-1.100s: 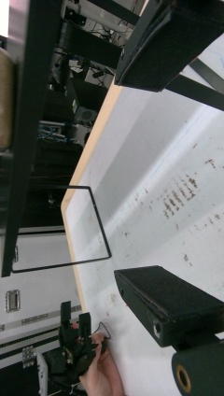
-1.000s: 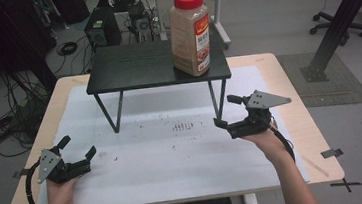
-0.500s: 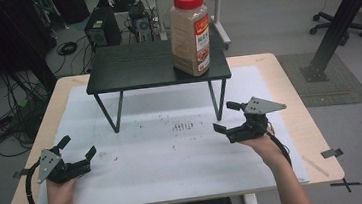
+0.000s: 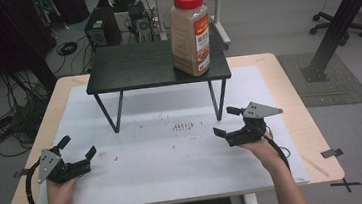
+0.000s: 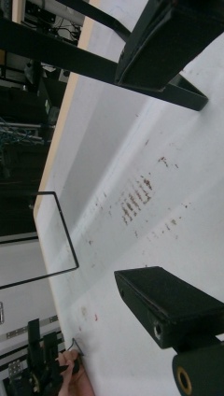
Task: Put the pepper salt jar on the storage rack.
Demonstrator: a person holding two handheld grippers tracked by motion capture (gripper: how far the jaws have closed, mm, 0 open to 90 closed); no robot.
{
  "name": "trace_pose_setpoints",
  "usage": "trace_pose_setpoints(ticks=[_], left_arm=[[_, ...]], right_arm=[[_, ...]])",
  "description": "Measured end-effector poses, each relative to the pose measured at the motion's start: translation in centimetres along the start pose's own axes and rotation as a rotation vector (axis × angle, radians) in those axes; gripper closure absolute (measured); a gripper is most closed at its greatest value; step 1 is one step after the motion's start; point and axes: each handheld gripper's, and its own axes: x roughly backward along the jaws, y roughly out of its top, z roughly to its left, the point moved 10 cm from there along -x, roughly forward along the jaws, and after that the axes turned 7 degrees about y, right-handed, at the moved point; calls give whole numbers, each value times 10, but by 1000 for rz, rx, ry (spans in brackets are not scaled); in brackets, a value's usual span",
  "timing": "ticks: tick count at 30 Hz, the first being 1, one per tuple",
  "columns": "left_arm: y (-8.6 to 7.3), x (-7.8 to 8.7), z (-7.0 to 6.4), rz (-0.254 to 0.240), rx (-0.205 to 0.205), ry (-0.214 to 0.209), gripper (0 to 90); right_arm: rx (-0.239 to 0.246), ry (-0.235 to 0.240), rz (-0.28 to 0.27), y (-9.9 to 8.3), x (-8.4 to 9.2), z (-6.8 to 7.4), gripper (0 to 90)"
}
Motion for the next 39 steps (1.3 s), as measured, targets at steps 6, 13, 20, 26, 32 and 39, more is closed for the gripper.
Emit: trace_pose_setpoints(ticks=[6,13,20,26,32,39], left_arm=[[0,0,0,0,-1,0,4],[0,0,0,0,-1,0,4],[0,0,0,0,-2,0,4],[0,0,0,0,-2,1,4],[0,0,0,2,-3,2,4],[0,0,0,0,-2,2,4]], right_arm=[[-13,-12,5,-8,-2,-3,61],[-26,-18,10,-17,-4,-5,60],[-38,-25,16,-26,-7,-7,61],[-40,-41,22,-31,-8,-10,65],[-56,-54,19,-38,-9,-13,68],[-65,-66,15,-43,-8,-15,80]])
